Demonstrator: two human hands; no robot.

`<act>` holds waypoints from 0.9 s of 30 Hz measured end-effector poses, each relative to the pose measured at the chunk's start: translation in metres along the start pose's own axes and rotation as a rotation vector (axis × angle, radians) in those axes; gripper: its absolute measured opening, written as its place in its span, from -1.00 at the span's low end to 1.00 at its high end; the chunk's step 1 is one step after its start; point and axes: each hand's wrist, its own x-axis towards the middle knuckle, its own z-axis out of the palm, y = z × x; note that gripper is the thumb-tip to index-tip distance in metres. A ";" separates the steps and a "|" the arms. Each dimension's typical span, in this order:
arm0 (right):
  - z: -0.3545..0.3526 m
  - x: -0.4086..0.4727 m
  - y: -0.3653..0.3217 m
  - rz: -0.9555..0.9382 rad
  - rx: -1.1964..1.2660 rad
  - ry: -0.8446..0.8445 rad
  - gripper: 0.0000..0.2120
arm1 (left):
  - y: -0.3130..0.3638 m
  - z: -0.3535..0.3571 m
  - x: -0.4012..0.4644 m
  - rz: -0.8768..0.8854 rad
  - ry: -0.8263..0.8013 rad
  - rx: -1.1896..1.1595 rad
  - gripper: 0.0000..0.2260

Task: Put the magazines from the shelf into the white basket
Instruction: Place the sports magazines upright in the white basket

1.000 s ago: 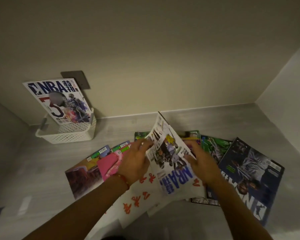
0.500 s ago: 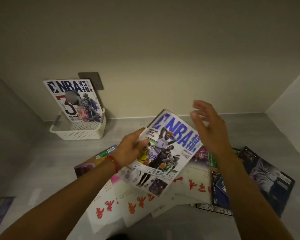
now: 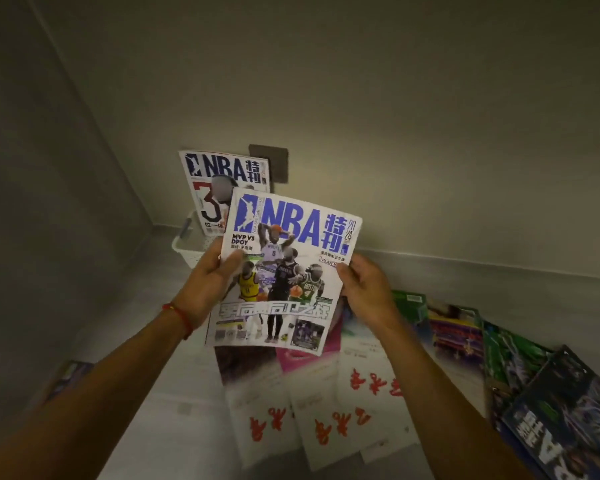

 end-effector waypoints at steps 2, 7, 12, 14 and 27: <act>0.018 0.019 -0.025 -0.134 -0.170 0.026 -0.83 | 0.003 -0.029 0.015 0.028 0.094 0.086 -0.76; 0.060 0.074 -0.083 -0.301 -0.301 0.144 -0.84 | 0.026 -0.108 0.068 0.197 0.290 0.532 -0.77; 0.097 0.130 -0.107 -0.308 -0.373 0.215 -0.81 | 0.024 -0.156 0.134 0.122 0.248 0.462 -0.79; 0.109 0.149 -0.103 -0.265 -0.398 0.215 -0.79 | 0.012 -0.163 0.157 0.024 0.222 0.346 -0.84; 0.152 0.205 -0.105 -0.244 -0.493 0.214 -0.80 | -0.023 -0.179 0.213 -0.118 0.325 -0.093 -0.85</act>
